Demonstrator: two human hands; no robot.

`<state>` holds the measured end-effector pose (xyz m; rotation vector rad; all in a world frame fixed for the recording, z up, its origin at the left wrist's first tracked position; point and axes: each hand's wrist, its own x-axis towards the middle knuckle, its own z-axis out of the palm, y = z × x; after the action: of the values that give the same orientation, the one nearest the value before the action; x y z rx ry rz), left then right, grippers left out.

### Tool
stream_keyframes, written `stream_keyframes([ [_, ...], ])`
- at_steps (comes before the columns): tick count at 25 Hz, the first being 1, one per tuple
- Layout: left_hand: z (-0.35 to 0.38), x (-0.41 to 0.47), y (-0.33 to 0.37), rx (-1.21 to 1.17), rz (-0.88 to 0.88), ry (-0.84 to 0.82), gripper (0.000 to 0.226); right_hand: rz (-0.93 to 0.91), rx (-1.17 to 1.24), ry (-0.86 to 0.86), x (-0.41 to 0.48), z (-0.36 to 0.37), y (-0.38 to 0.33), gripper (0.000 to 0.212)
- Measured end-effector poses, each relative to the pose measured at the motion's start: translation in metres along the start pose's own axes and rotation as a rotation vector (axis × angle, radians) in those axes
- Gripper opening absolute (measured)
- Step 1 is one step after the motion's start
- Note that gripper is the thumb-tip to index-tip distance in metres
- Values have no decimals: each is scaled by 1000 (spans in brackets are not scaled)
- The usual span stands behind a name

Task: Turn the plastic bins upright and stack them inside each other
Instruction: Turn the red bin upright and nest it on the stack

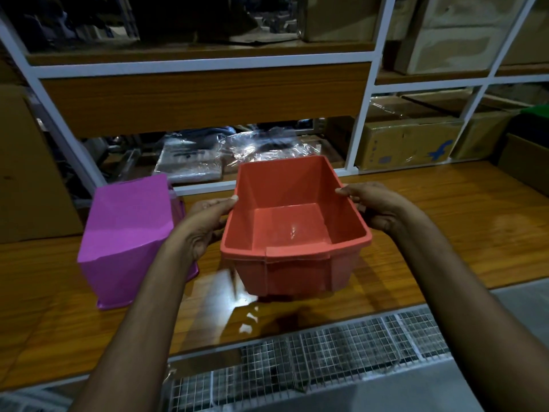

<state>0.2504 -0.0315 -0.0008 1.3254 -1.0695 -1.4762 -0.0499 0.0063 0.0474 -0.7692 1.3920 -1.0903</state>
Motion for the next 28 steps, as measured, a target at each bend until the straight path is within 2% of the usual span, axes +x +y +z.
stream_keyframes([
  [2, 1, -1, -1, -36, 20, 45, 24, -44, 71, 44, 1, 1, 3, 13],
  [4, 5, -2, -3, -78, 74, 188, 29, -110, 145, 105, 4, 5, 7, 8],
  [6, 15, -4, -6, -164, 137, 346, 36, -183, 219, 158, 7, 13, 13, 18],
  [7, 23, -8, -7, -216, 142, 350, 38, -210, 250, 183, 8, 18, 18, 17],
  [8, 33, -11, -8, -248, 135, 291, 41, -222, 260, 202, 11, 22, 25, 10],
  [9, 45, -14, -10, -250, 137, 220, 44, -234, 257, 217, 11, 27, 31, 13],
  [11, 63, -15, -11, -219, 213, 218, 39, -253, 281, 231, 15, 31, 42, 42],
  [13, 71, -15, -8, -225, 328, 276, 33, -248, 249, 251, 16, 27, 52, 54],
  [15, 70, -14, -8, -205, 450, 218, 37, -308, -38, 428, 15, 15, 55, 64],
  [17, 66, -17, -9, -150, 537, 149, 40, -474, -329, 656, 11, 2, 54, 74],
  [18, 65, -18, -7, -125, 560, 128, 40, -563, -405, 708, 9, -2, 49, 72],
  [21, 56, -20, -3, -76, 606, 44, 35, -855, -605, 669, 11, -2, 24, 61],
  [23, 50, -22, -2, -51, 620, -43, 32, -1016, -864, 650, 16, 2, 5, 66],
  [25, 44, -25, -2, -35, 638, -141, 32, -1102, -1117, 617, 22, 3, -10, 68],
  [28, 36, -27, 2, 54, 643, -186, 35, -1178, -1283, 507, 21, -1, -20, 51],
])
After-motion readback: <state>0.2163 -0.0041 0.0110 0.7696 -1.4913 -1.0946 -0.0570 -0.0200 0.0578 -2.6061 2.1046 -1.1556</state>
